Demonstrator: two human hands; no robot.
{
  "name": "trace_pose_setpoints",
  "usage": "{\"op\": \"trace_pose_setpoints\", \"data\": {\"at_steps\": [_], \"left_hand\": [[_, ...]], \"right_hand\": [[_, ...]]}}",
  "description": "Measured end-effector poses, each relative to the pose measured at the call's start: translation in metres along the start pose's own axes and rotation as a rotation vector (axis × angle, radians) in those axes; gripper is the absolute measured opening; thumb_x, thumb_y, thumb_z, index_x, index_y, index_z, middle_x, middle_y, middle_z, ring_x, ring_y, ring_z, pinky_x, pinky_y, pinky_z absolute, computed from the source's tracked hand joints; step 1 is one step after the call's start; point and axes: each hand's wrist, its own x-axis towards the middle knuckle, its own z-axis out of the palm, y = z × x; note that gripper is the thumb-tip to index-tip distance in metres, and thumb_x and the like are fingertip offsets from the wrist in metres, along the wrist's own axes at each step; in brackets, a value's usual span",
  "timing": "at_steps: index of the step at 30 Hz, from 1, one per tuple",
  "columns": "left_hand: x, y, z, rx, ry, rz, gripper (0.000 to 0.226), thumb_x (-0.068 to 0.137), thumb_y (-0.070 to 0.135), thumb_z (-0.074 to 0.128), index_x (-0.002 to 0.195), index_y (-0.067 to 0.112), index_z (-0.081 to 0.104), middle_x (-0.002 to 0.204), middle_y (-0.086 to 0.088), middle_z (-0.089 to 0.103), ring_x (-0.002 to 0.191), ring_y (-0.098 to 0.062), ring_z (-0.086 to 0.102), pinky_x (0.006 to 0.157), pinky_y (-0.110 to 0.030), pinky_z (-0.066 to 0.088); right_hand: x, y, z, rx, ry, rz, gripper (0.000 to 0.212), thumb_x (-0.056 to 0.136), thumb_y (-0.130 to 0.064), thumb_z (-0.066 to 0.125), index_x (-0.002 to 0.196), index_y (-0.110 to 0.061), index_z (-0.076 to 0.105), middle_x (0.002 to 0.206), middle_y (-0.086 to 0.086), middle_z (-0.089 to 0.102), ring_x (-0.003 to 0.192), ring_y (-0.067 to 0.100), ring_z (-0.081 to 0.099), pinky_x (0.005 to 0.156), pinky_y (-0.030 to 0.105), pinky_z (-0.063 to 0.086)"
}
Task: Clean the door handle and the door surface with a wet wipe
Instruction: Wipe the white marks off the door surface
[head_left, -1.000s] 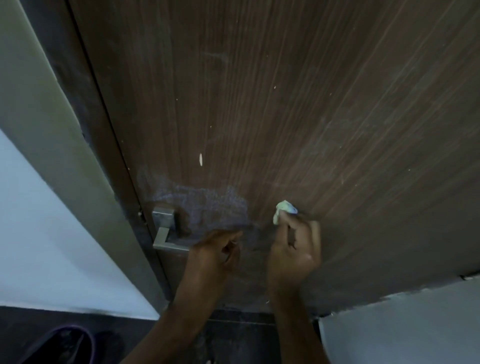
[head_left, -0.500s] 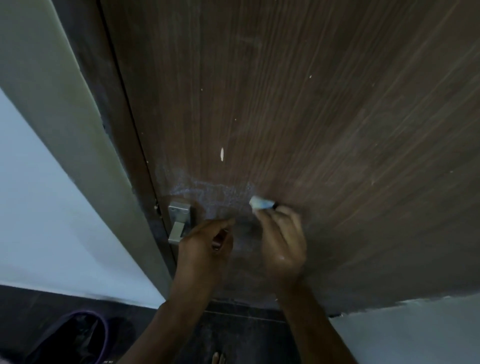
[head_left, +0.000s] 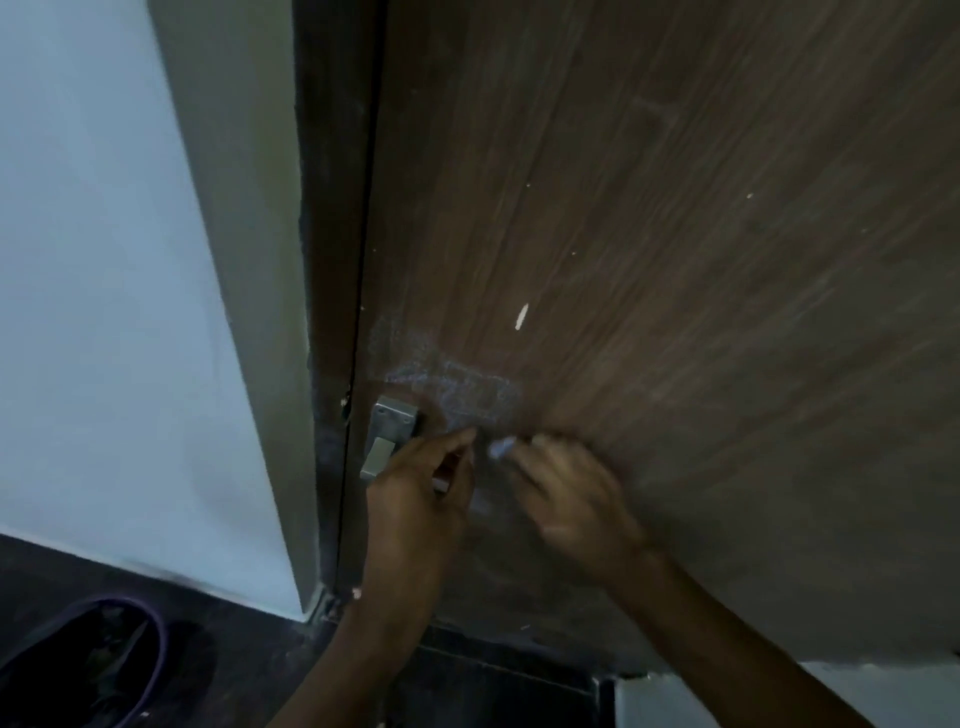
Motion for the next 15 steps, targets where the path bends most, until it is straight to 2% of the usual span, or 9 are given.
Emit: {"op": "trace_pose_setpoints", "data": {"at_steps": [2, 3, 5, 7, 8, 9, 11, 13, 15], "left_hand": [[-0.001, -0.002, -0.003, 0.025, 0.041, 0.012, 0.028, 0.088, 0.010, 0.073, 0.113, 0.020, 0.076, 0.103, 0.007, 0.074, 0.076, 0.002, 0.067, 0.069, -0.010, 0.055], [-0.002, -0.002, -0.004, 0.036, 0.061, 0.022, 0.028, 0.087, 0.008, 0.074, 0.112, 0.019, 0.077, 0.101, 0.006, 0.074, 0.075, 0.001, 0.067, 0.070, -0.007, 0.052], [-0.003, -0.005, -0.006, 0.029, 0.100, 0.013, 0.029, 0.086, 0.005, 0.074, 0.110, 0.020, 0.077, 0.098, 0.007, 0.073, 0.079, -0.002, 0.067, 0.071, -0.001, 0.048], [-0.002, -0.007, -0.007, 0.006, 0.129, -0.025, 0.033, 0.086, 0.002, 0.073, 0.112, 0.021, 0.075, 0.102, 0.006, 0.073, 0.092, -0.001, 0.064, 0.074, 0.001, 0.046], [-0.002, -0.008, -0.008, 0.005, 0.148, -0.027, 0.034, 0.085, 0.001, 0.073, 0.113, 0.020, 0.075, 0.103, 0.005, 0.073, 0.094, 0.000, 0.062, 0.076, 0.002, 0.045], [-0.003, -0.009, -0.009, 0.009, 0.171, -0.022, 0.035, 0.085, -0.001, 0.073, 0.113, 0.019, 0.075, 0.104, 0.005, 0.072, 0.094, 0.001, 0.061, 0.077, 0.002, 0.044], [-0.003, -0.009, -0.012, 0.016, 0.212, -0.020, 0.035, 0.083, -0.002, 0.074, 0.112, 0.017, 0.076, 0.101, 0.006, 0.072, 0.090, 0.001, 0.061, 0.077, 0.002, 0.044], [-0.005, -0.010, -0.014, 0.045, 0.239, -0.012, 0.034, 0.081, -0.003, 0.075, 0.110, 0.015, 0.077, 0.099, 0.005, 0.073, 0.085, 0.001, 0.063, 0.079, 0.004, 0.041], [-0.007, -0.010, -0.016, 0.048, 0.267, -0.015, 0.034, 0.079, -0.005, 0.077, 0.107, 0.013, 0.077, 0.098, 0.008, 0.072, 0.079, 0.007, 0.064, 0.079, 0.007, 0.038]], "right_hand": [[-0.006, -0.007, 0.003, -0.152, -0.144, -0.189, 0.030, 0.090, -0.018, 0.049, 0.096, -0.016, 0.079, 0.109, 0.000, 0.075, 0.099, 0.023, 0.069, 0.083, 0.038, 0.039], [0.001, -0.007, -0.001, -0.196, -0.142, -0.235, 0.031, 0.090, -0.018, 0.049, 0.096, -0.018, 0.079, 0.110, -0.001, 0.075, 0.102, 0.023, 0.065, 0.078, 0.038, 0.036], [0.022, 0.000, -0.011, -0.247, 0.023, -0.198, 0.030, 0.095, -0.014, 0.050, 0.109, -0.018, 0.076, 0.117, -0.002, 0.071, 0.106, 0.024, 0.055, 0.076, 0.036, 0.031], [0.042, 0.013, -0.025, -0.298, 0.241, -0.054, 0.023, 0.100, -0.017, 0.057, 0.118, -0.020, 0.071, 0.123, -0.006, 0.065, 0.104, 0.022, 0.054, 0.080, 0.038, 0.028], [0.049, 0.015, -0.028, -0.305, 0.311, -0.009, 0.022, 0.100, -0.020, 0.060, 0.119, -0.020, 0.070, 0.123, -0.008, 0.066, 0.103, 0.021, 0.054, 0.082, 0.040, 0.028], [0.053, 0.014, -0.028, -0.297, 0.308, -0.011, 0.022, 0.100, -0.019, 0.059, 0.118, -0.019, 0.071, 0.122, -0.007, 0.068, 0.103, 0.022, 0.054, 0.083, 0.040, 0.028], [0.051, 0.001, -0.020, -0.267, 0.093, -0.181, 0.027, 0.098, -0.012, 0.051, 0.112, -0.016, 0.074, 0.119, -0.002, 0.071, 0.102, 0.024, 0.055, 0.078, 0.038, 0.030], [0.036, -0.013, -0.011, -0.257, -0.149, -0.384, 0.030, 0.092, -0.015, 0.049, 0.095, -0.019, 0.078, 0.109, -0.003, 0.074, 0.097, 0.021, 0.063, 0.074, 0.037, 0.031], [0.039, -0.012, -0.010, -0.251, -0.210, -0.411, 0.030, 0.090, -0.018, 0.048, 0.093, -0.022, 0.078, 0.105, -0.006, 0.073, 0.097, 0.019, 0.064, 0.073, 0.036, 0.032]]}}
